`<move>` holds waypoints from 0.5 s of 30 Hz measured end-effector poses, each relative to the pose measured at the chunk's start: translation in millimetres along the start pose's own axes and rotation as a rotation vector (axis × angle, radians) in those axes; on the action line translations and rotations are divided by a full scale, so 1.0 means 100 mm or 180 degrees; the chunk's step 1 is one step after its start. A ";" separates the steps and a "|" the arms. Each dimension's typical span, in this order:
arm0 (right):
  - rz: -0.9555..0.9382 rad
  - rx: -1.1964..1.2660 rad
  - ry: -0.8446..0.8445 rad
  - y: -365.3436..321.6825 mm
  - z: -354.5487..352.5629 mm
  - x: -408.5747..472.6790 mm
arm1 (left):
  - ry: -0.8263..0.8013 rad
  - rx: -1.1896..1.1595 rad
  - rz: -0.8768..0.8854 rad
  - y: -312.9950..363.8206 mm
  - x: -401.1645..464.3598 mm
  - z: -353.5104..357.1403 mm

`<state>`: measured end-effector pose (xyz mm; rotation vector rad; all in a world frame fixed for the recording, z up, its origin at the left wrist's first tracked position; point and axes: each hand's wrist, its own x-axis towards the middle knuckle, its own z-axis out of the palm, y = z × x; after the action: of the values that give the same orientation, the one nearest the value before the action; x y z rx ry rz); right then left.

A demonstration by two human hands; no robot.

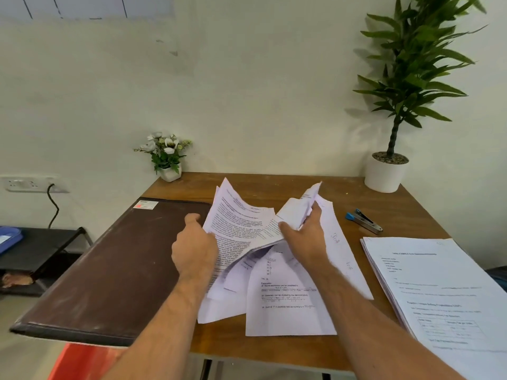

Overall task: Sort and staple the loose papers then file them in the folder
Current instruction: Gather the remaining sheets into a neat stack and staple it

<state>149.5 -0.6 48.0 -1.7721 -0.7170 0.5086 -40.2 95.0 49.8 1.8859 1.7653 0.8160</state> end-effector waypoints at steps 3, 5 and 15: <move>-0.0456 -0.0452 0.0055 -0.10 0.06 -0.02 | 0.0257 0.0328 0.0252 0.10 -0.06 -0.01; -0.0790 -0.0740 0.0047 -0.15 0.11 -0.04 | 0.0413 0.0440 0.0468 0.16 -0.12 -0.03; -0.1392 -0.0723 0.0265 -0.11 0.25 -0.08 | -0.0371 -0.0029 0.1742 0.58 -0.52 -0.02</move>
<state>124.5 13.7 50.7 -1.7606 -1.1015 0.0588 0.6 37.3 83.8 2.3950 1.1797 0.8669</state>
